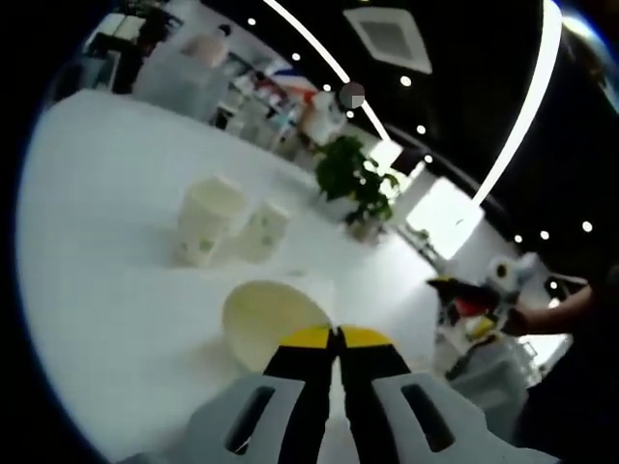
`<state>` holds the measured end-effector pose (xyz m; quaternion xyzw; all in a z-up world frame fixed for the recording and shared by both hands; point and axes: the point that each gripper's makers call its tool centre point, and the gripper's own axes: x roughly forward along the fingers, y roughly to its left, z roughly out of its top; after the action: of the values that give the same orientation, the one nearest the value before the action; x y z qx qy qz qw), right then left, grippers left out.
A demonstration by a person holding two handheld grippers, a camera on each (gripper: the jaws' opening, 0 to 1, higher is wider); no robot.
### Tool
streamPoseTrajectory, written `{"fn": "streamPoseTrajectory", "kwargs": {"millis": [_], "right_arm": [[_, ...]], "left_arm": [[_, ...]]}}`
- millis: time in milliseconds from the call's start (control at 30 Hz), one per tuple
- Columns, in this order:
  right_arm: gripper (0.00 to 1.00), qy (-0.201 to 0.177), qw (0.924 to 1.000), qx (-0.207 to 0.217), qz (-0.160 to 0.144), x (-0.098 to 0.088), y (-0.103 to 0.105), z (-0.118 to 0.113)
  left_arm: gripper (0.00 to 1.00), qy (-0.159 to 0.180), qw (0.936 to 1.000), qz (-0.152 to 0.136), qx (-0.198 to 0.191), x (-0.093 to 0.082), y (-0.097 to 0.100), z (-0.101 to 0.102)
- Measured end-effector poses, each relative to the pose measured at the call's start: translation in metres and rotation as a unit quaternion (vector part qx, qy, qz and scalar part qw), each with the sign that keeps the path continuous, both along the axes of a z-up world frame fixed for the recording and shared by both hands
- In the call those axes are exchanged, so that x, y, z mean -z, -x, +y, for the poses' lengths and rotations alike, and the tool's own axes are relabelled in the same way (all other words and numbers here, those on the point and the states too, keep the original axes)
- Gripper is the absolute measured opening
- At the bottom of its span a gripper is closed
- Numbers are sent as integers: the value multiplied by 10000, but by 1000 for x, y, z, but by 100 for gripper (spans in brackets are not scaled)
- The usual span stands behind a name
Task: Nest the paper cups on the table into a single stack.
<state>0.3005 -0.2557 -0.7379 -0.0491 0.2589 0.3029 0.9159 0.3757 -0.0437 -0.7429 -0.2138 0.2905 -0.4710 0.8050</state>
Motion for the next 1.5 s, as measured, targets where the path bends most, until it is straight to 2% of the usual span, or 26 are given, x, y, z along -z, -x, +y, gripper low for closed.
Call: {"fn": "streamPoseTrajectory", "kwargs": {"millis": [267, 433, 667, 833, 933, 1000, 1100, 1167, 1300, 1400, 1500], "right_arm": [[98, -175, 9997, 85, -135, -8, -4, -2], [98, -298, 9993, 129, -176, -8, -5, -1], [98, -485, 9983, 174, -268, -14, -7, 2], [98, -576, 9976, 189, -321, -19, -7, 2], [98, -615, 9974, 177, -344, -21, -6, 2], [98, -614, 9974, 151, -334, -19, -5, 3], [98, -655, 9972, 136, -326, -19, -3, 4], [98, -670, 9971, 129, -325, -18, -3, 4], [98, -715, 9969, 96, -304, -16, -2, 6], [98, -705, 9971, 63, -294, -15, -2, 6], [98, -731, 9968, 61, -306, -17, -2, 7]], "left_arm": [[0, -273, 9992, -108, 289, -18, 15, 4], [0, -339, 9984, 8, 451, -30, 22, 5], [0, -730, 9931, -245, 888, -45, 38, 1], [0, -843, 9906, -300, 1030, -56, 48, -1], [0, -909, 9875, -591, 1140, -68, 53, -4], [0, -977, 9864, -598, 1180, -74, 55, -5], [0, -1023, 9844, -801, 1184, -82, 54, -4], [0, -991, 9847, -788, 1193, -91, 55, -5], [0, -1203, 9803, -888, 1287, -101, 60, -5], [0, -1539, 9719, -974, 1490, -105, 66, -4], [0, -1572, 9697, -1055, 1544, -114, 70, -5]]}}
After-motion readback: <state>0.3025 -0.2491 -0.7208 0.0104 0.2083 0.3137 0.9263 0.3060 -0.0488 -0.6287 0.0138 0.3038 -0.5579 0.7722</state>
